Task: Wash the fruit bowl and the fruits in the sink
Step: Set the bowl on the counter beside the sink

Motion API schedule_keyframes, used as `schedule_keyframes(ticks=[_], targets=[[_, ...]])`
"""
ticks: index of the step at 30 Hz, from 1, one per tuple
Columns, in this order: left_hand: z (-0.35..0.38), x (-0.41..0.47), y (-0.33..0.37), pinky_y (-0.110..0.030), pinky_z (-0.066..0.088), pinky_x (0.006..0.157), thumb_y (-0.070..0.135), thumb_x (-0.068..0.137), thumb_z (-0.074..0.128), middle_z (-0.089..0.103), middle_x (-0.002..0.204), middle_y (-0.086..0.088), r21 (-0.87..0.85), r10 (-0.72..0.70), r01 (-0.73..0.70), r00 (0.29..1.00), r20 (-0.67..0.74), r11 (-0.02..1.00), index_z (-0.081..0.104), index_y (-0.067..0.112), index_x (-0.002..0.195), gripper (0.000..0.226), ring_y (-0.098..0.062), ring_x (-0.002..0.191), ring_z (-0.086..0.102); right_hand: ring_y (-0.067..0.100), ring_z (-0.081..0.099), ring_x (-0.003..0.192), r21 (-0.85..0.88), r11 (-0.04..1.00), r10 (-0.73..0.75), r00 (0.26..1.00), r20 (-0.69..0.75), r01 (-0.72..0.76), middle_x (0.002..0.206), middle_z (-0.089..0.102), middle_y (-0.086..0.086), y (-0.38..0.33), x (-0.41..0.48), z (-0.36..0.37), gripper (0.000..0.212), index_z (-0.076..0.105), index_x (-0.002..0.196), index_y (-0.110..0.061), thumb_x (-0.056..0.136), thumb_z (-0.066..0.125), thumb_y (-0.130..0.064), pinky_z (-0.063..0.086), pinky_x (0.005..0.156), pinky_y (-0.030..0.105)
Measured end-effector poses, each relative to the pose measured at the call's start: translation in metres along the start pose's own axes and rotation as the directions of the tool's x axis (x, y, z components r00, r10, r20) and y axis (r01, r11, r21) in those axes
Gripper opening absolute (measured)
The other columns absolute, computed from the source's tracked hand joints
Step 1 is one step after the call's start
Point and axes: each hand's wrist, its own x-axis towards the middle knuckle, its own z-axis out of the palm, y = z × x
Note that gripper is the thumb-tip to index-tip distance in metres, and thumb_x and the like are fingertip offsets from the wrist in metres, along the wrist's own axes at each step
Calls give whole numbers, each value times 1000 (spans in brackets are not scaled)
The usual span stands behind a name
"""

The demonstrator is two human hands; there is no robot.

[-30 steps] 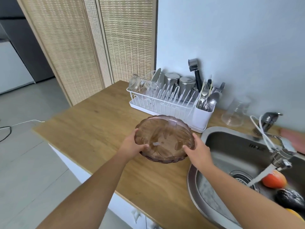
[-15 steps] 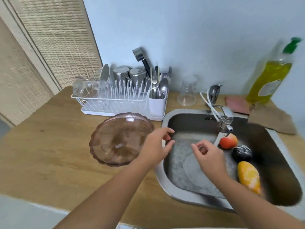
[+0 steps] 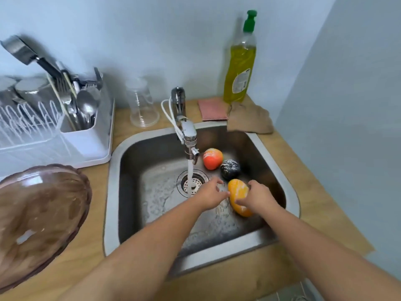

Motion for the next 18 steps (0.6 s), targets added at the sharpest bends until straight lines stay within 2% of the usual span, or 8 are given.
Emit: schedule_keyframes(ticks=[2, 5, 6, 8, 9, 11, 13, 18], targets=[[12, 19, -1, -32, 46, 90, 35, 88, 63, 58, 122, -12, -85, -87, 90, 996, 35, 992, 44, 17, 133, 52, -27, 110, 58, 29, 51, 123, -42, 999, 36, 998, 61, -33, 133, 53, 14, 4, 13, 2, 83, 39, 135, -5, 71, 80, -38, 44, 98, 34], [29, 36, -3, -36, 51, 88, 34, 90, 62, 61, 117, -15, -204, -167, 180, 983, 77, 962, 41, 16, 135, 54, -25, 97, 61, 28, 53, 122, -101, 993, 81, 986, 146, -66, 132, 55, 12, 8, 27, 3, 80, 41, 132, -6, 69, 81, -36, 45, 92, 31], [33, 39, -4, -35, 54, 84, 32, 90, 62, 62, 113, -16, -236, -186, 204, 978, 96, 950, 40, 16, 135, 52, -24, 90, 63, 27, 55, 120, -111, 991, 90, 982, 166, -72, 131, 56, 12, 9, 30, 4, 79, 42, 131, -6, 69, 81, -36, 46, 90, 31], [39, 40, -3, -30, 54, 65, 27, 92, 60, 62, 103, -16, -272, -196, 225, 972, 130, 936, 40, 16, 133, 47, -20, 72, 61, 28, 56, 117, -105, 991, 97, 976, 194, -77, 130, 56, 12, 10, 34, 6, 80, 42, 132, -7, 68, 81, -36, 48, 88, 31], [43, 43, -4, -30, 53, 62, 24, 92, 61, 62, 101, -16, -280, -194, 222, 973, 128, 934, 41, 16, 132, 45, -20, 70, 62, 28, 56, 117, -93, 992, 98, 974, 203, -80, 130, 56, 12, 10, 35, 8, 83, 40, 133, -8, 67, 81, -36, 49, 87, 32], [46, 48, -8, -41, 57, 79, 20, 89, 64, 64, 109, -23, -279, -183, 198, 980, 79, 940, 44, 15, 130, 46, -33, 86, 66, 28, 56, 117, -58, 995, 90, 975, 205, -80, 131, 54, 12, 9, 35, 8, 86, 37, 136, -8, 67, 82, -35, 49, 86, 33], [46, 49, -11, -49, 53, 92, 19, 87, 67, 64, 113, -27, -306, -181, 187, 982, 48, 933, 45, 14, 130, 49, -32, 89, 64, 29, 54, 118, -25, 998, 63, 978, 198, -59, 132, 53, 12, 8, 34, 5, 86, 36, 136, -9, 68, 82, -34, 48, 89, 34], [29, 25, -1, -37, 55, 80, 20, 91, 63, 63, 105, -16, -431, -210, 199, 977, 21, 880, 42, 18, 130, 44, -21, 76, 59, 26, 55, 116, 75, 996, -60, 978, 198, 46, 131, 54, 9, 4, 26, -9, 82, 39, 137, -12, 68, 81, -29, 50, 91, 35]])
